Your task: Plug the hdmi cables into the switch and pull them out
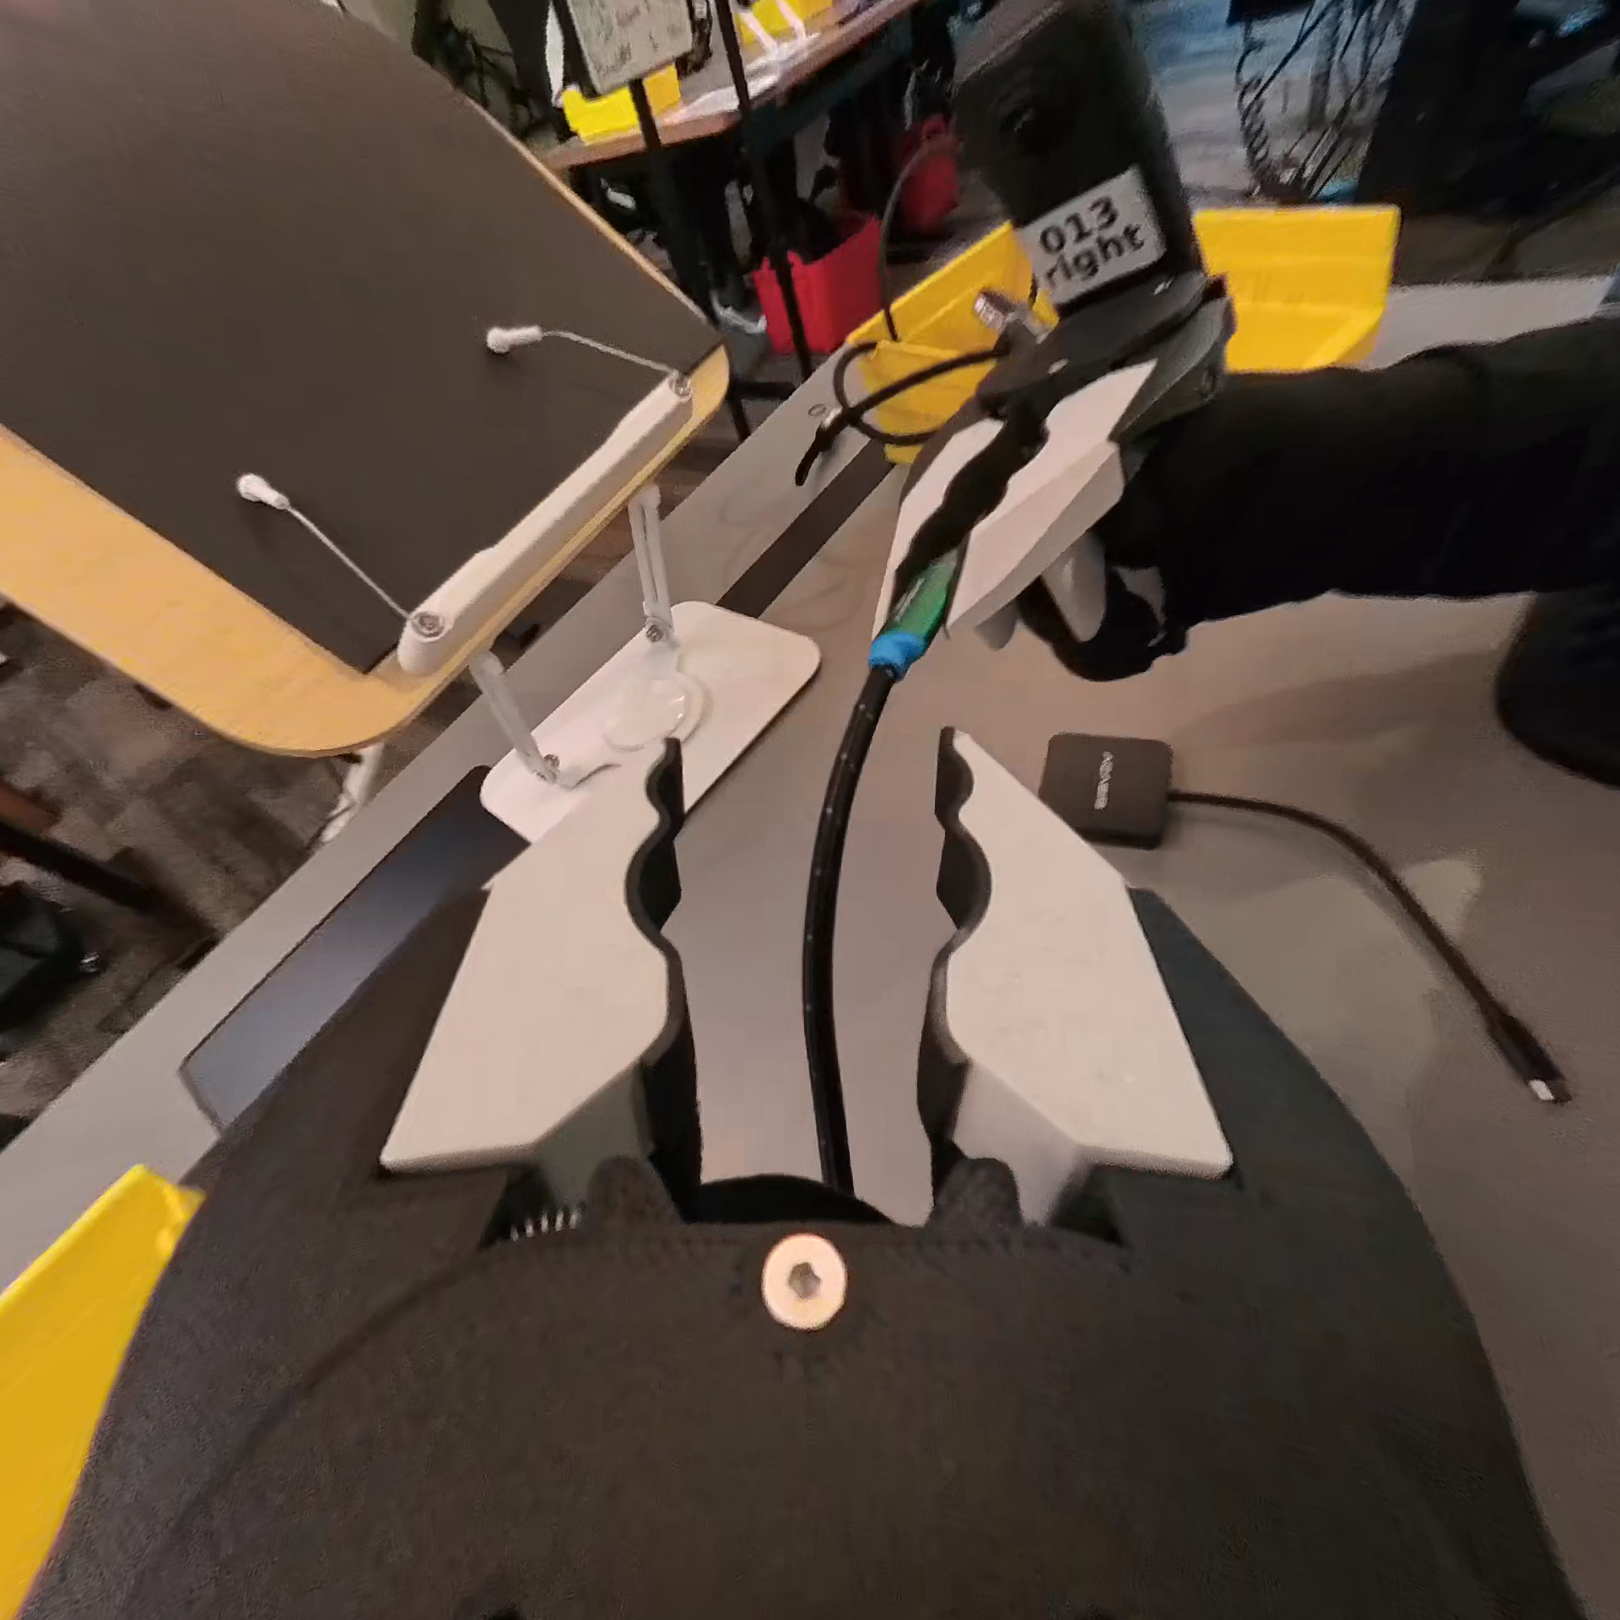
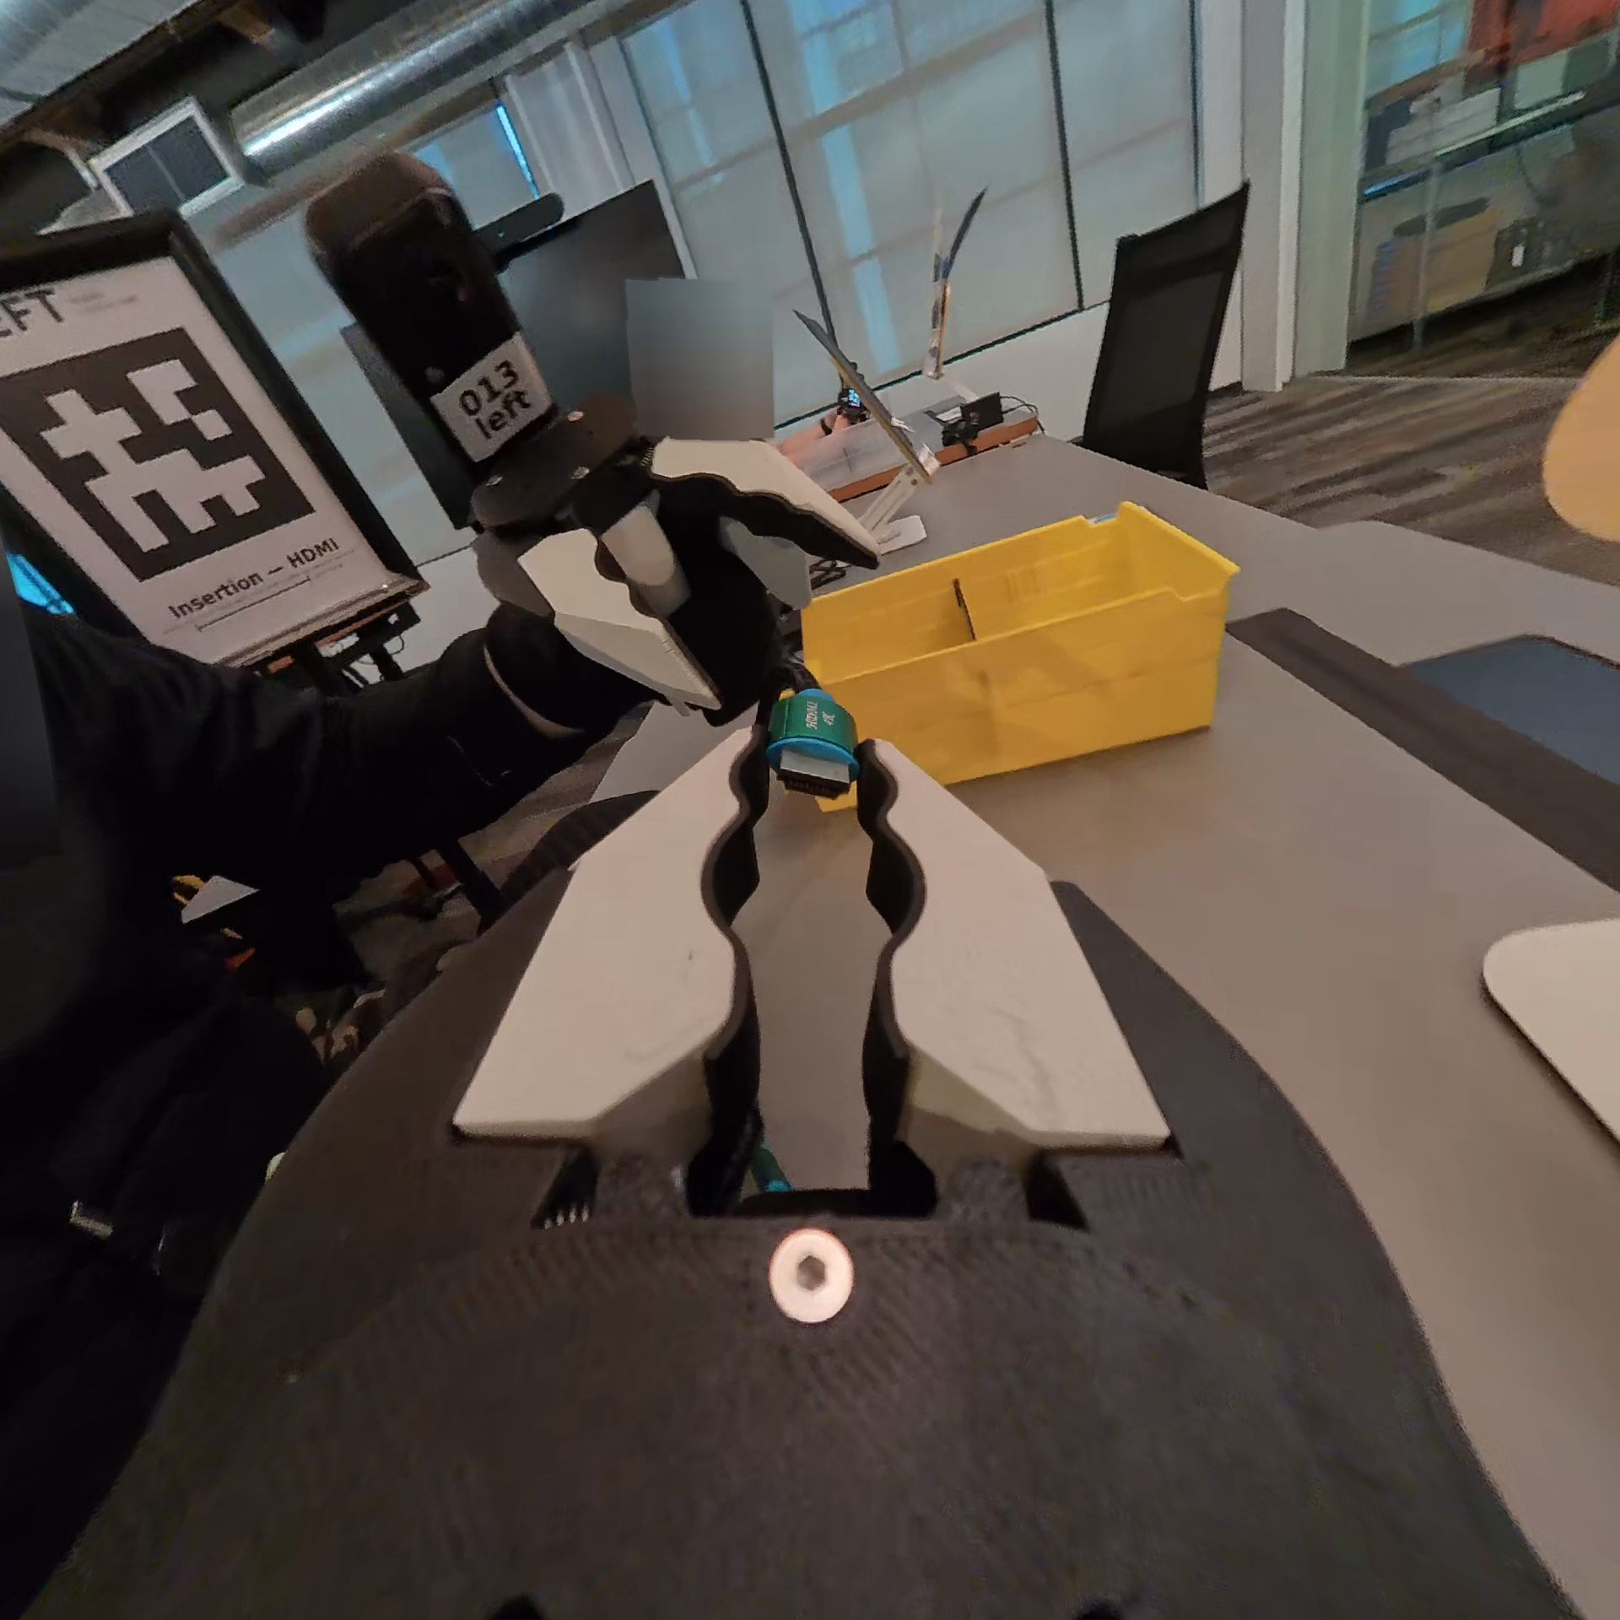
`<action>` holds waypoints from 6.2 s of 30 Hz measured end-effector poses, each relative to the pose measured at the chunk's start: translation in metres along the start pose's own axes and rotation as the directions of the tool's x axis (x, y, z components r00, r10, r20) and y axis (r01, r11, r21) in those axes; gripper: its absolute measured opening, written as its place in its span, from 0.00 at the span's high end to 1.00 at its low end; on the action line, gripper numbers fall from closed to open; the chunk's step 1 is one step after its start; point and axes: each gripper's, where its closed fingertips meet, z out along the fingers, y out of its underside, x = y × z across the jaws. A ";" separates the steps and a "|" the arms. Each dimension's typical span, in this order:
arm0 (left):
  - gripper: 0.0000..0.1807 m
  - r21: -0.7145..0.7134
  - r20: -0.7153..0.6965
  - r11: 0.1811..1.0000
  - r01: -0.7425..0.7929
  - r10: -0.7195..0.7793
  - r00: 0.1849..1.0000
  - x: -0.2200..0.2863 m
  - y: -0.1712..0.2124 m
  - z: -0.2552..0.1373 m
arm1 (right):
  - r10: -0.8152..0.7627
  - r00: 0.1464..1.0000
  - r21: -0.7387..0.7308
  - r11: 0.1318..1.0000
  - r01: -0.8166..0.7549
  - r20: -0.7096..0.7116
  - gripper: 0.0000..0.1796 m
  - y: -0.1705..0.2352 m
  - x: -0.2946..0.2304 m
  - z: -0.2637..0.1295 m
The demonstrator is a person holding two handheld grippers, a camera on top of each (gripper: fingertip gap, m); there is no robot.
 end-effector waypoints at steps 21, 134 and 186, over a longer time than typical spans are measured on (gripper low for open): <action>0.71 0.084 -0.035 0.963 0.255 -0.252 0.967 -0.056 0.029 -0.021 | -0.324 0.907 0.049 0.945 0.323 0.271 0.90 -0.029 -0.058 0.046; 0.90 0.200 -0.278 0.861 0.469 -0.409 0.869 0.004 -0.026 -0.015 | -0.977 -0.034 -0.590 0.100 0.801 -0.212 0.95 -0.032 -0.002 0.055; 0.90 0.074 0.007 0.997 0.019 -0.020 1.000 0.005 0.015 -0.013 | -0.295 0.917 -0.927 0.180 0.328 0.267 0.65 0.196 0.028 -0.098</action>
